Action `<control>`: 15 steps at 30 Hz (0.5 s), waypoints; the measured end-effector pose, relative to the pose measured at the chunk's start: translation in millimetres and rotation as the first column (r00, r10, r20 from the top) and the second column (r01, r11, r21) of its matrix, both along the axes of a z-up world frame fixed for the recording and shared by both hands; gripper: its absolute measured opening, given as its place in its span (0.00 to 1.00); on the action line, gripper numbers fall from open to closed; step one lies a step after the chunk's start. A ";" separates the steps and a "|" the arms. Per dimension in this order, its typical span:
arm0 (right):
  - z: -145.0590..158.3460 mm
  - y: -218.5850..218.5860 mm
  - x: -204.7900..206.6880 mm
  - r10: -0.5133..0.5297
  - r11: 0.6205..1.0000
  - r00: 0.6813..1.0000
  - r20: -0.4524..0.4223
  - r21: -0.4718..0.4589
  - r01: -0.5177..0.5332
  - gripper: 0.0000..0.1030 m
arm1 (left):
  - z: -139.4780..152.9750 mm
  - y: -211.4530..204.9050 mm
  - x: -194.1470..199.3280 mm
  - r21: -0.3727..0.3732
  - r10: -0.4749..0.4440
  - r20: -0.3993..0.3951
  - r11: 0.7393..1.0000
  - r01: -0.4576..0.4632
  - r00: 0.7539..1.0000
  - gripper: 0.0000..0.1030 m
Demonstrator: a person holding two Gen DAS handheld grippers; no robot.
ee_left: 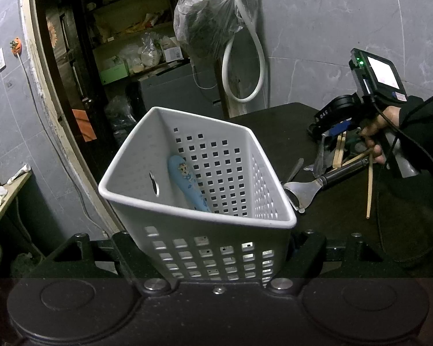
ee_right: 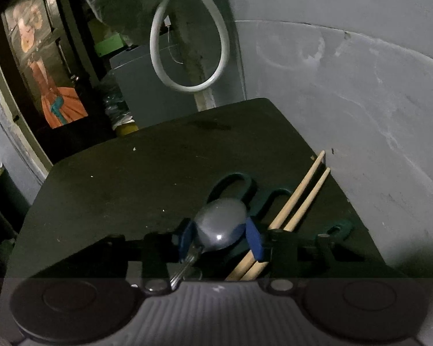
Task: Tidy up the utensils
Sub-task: 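Close the right gripper on the silver spoon handle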
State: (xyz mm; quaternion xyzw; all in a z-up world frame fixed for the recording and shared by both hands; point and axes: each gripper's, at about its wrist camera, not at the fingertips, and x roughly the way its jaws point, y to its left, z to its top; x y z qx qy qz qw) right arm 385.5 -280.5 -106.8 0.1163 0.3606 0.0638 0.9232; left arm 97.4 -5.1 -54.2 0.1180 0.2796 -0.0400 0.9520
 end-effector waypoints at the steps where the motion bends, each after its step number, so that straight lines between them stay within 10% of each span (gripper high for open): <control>1: -0.4 -0.8 -0.4 -0.003 1.000 1.000 -0.001 0.008 0.003 0.43 | 0.0 0.0 0.3 0.000 0.000 -0.001 1.000 0.000 1.000 0.78; 15: -1.1 -9.0 -8.6 -0.034 0.996 0.999 -0.041 0.077 0.037 0.45 | 0.6 -0.2 0.0 0.003 -0.001 0.001 1.000 0.001 1.000 0.78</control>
